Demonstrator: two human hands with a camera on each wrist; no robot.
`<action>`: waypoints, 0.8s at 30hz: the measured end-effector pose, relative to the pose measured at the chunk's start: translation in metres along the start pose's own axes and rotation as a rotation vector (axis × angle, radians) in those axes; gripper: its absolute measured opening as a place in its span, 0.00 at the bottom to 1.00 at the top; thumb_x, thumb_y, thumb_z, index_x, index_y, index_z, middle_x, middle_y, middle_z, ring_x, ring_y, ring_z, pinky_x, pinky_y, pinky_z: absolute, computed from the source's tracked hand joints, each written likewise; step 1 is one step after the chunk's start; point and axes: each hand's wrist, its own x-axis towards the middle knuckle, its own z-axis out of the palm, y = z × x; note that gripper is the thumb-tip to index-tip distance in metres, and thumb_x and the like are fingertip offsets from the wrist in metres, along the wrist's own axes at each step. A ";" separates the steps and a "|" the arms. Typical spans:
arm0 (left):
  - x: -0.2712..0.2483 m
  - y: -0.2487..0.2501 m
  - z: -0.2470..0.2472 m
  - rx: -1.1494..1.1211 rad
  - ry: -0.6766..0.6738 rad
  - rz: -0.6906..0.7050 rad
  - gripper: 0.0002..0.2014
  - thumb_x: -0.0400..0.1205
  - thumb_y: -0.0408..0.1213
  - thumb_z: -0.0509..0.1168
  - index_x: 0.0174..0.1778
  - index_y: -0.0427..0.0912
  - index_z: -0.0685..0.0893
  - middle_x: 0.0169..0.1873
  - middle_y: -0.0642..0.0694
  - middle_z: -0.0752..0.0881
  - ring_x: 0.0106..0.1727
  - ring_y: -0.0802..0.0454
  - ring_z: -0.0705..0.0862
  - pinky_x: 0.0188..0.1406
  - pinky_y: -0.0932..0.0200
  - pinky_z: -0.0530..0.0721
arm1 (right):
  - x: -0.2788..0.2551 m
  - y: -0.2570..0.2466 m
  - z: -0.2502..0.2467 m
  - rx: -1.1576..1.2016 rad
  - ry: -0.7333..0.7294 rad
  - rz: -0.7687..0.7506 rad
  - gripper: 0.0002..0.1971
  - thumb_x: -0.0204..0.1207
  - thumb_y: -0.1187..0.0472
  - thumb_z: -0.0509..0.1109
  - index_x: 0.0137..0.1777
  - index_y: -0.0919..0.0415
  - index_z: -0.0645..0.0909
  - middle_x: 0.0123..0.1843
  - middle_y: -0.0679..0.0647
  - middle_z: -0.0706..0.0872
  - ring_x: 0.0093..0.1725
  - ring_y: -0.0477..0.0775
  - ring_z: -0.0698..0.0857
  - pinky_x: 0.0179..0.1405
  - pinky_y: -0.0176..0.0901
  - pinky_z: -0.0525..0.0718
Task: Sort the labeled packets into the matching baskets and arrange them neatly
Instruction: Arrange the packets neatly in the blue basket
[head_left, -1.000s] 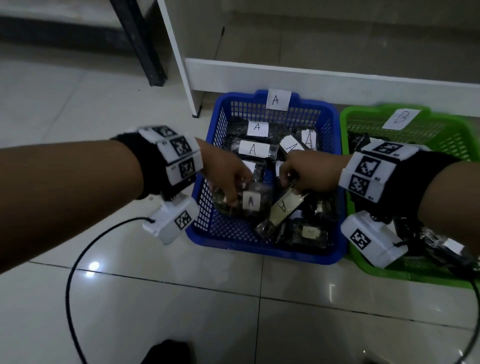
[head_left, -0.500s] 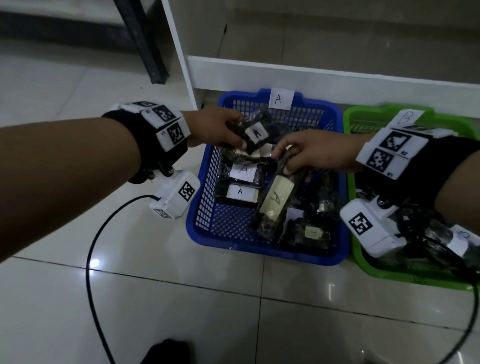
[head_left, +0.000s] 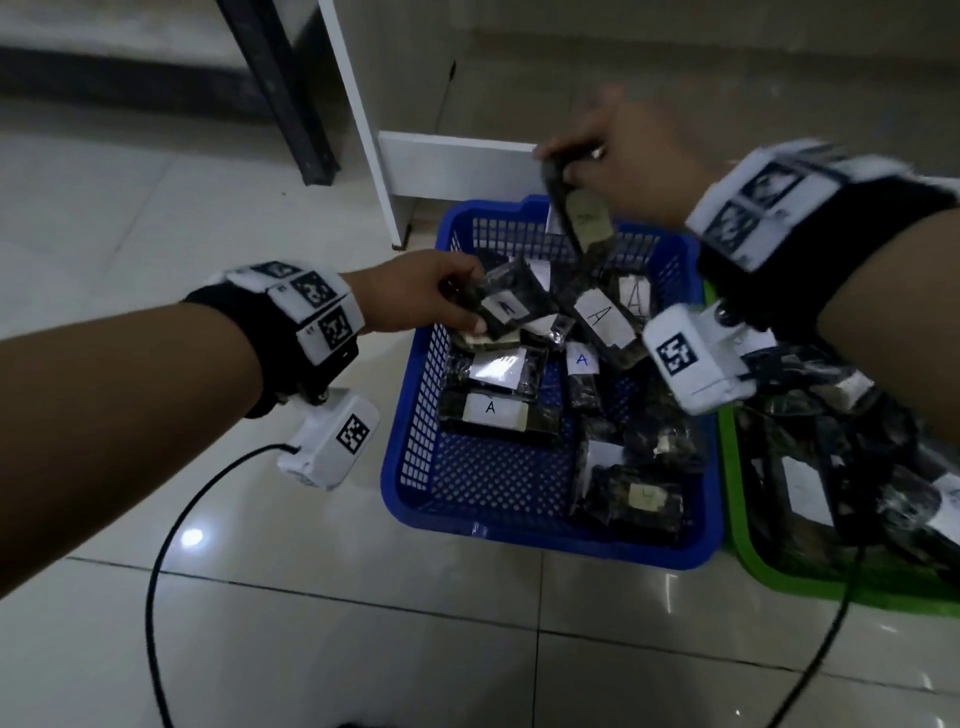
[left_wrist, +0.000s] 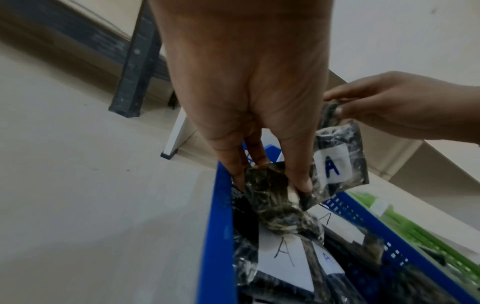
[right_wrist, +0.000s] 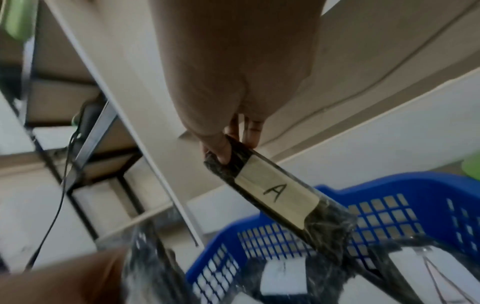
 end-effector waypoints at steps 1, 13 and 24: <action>0.000 0.000 0.001 0.025 0.002 0.023 0.14 0.76 0.35 0.73 0.56 0.38 0.81 0.52 0.45 0.88 0.49 0.54 0.86 0.48 0.69 0.83 | 0.003 -0.002 0.012 0.005 -0.041 -0.014 0.13 0.78 0.68 0.66 0.62 0.63 0.83 0.44 0.44 0.74 0.37 0.33 0.72 0.36 0.17 0.68; 0.001 -0.004 0.003 -0.081 0.024 -0.002 0.15 0.75 0.38 0.73 0.57 0.43 0.82 0.53 0.48 0.87 0.54 0.53 0.85 0.55 0.62 0.83 | 0.003 0.010 0.067 -0.276 -0.475 0.022 0.17 0.80 0.70 0.60 0.67 0.63 0.78 0.67 0.63 0.82 0.62 0.63 0.81 0.58 0.47 0.76; 0.006 0.019 0.000 -0.410 -0.170 -0.115 0.16 0.80 0.33 0.67 0.63 0.39 0.79 0.58 0.43 0.87 0.58 0.48 0.87 0.60 0.51 0.85 | -0.024 0.026 0.021 0.744 -0.503 0.392 0.17 0.81 0.43 0.60 0.64 0.50 0.75 0.62 0.58 0.84 0.53 0.58 0.84 0.54 0.52 0.81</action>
